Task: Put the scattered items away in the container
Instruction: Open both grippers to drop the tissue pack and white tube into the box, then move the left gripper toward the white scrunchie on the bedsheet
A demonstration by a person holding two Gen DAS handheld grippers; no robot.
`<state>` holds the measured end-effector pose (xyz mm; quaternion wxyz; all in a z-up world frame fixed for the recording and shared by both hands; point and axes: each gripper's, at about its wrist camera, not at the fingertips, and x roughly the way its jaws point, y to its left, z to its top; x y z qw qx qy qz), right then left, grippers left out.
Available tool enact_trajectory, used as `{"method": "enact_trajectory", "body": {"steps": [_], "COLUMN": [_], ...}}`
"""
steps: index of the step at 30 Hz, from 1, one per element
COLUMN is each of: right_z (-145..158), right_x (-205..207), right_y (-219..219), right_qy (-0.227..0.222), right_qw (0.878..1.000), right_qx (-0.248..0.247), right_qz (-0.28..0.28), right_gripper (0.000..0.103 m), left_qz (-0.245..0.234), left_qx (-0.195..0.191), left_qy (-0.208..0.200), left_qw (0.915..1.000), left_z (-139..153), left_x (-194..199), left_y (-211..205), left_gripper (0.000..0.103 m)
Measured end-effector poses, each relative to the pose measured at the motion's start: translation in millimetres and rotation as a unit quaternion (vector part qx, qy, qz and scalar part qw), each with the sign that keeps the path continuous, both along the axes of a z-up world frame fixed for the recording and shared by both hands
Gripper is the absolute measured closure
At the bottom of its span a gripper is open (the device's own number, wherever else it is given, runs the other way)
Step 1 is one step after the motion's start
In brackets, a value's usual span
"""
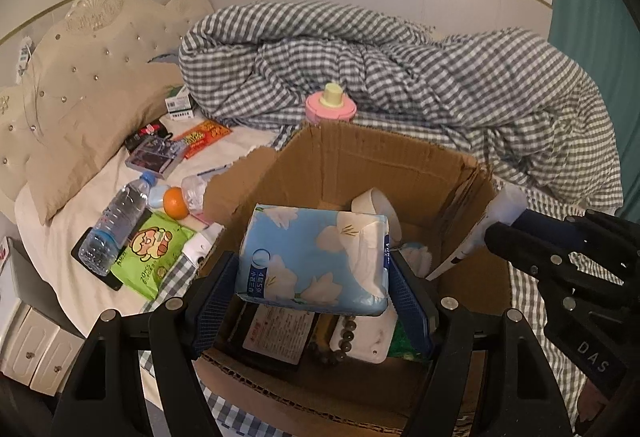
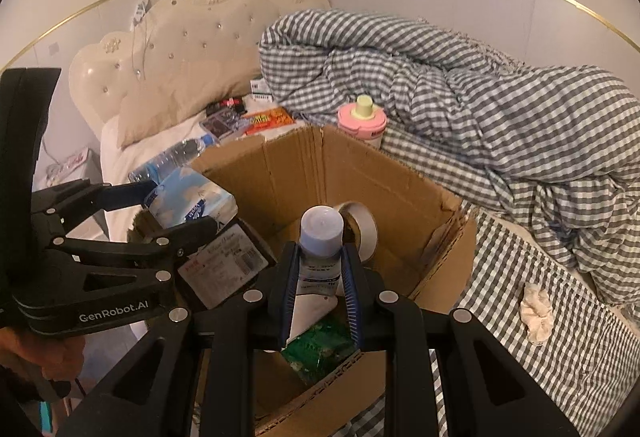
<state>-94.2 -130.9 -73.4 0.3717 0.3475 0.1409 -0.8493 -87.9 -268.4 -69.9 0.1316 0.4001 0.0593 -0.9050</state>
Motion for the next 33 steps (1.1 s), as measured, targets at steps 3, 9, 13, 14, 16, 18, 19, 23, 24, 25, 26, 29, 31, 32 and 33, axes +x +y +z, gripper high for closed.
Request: {"method": "enact_trajectory", "body": {"steps": [3,9,13,14,16,18,19,23,24,25,26,29,31,32,33], "right_z": [-8,-12,-5,-3,0,3,6,14,17,20,22,29,32,34,36], "right_x": [-3,-5,-4,-4,-4,-3,-2,-1,0,1,2,4,6,6,7], "right_y": [-3,-2,6,7,10,15,18,30,34,38,40,52,61,66,70], "right_qy": [-0.007,-0.003,0.012,0.016,0.023,0.029,0.031,0.040,0.044,0.048,0.052,0.065,0.072,0.074,0.076], "right_qw": [1.000,1.000,1.000,1.000,0.999,0.999,0.999,0.998,0.998,0.997,0.997,0.995,0.994,0.994,0.993], "right_qx": [0.010,0.010,-0.006,-0.006,-0.006,-0.010,-0.012,-0.018,-0.020,-0.022,-0.023,-0.026,-0.028,-0.029,-0.029], "right_qz": [0.000,-0.011,-0.023,-0.025,-0.029,-0.035,-0.038,-0.048,-0.050,-0.053,-0.056,-0.067,-0.076,-0.079,-0.082], "right_gripper": [0.082,0.029,0.021,0.021,0.021,0.021,0.021,0.018,0.017,0.017,0.017,0.016,0.015,0.015,0.014], "left_qz": [0.001,0.017,0.022,0.023,0.026,0.026,0.025,0.022,0.021,0.020,0.018,0.013,0.008,0.006,0.004], "left_qx": [0.004,0.015,0.021,0.019,0.011,0.010,0.011,0.006,0.005,0.003,0.003,-0.005,-0.012,-0.013,-0.014], "left_qy": [-0.009,-0.020,0.001,0.003,0.008,0.013,0.016,0.021,0.022,0.024,0.026,0.030,0.036,0.040,0.043], "left_qw": [1.0000,0.9995,0.9995,0.9996,0.9996,0.9995,0.9995,0.9995,0.9995,0.9995,0.9995,0.9995,0.9992,0.9991,0.9990], "left_z": [-6,-15,-7,-5,0,4,6,13,14,16,17,22,28,30,32], "left_x": [-3,-6,-2,-2,-2,-2,-2,-2,-1,-1,-1,-1,-1,-1,0], "left_y": [-2,-9,-12,-12,-10,-8,-7,2,4,6,9,19,27,31,34], "left_gripper": [0.028,0.018,0.011,0.011,0.010,0.010,0.010,0.010,0.010,0.010,0.010,0.008,0.006,0.004,0.003]}}
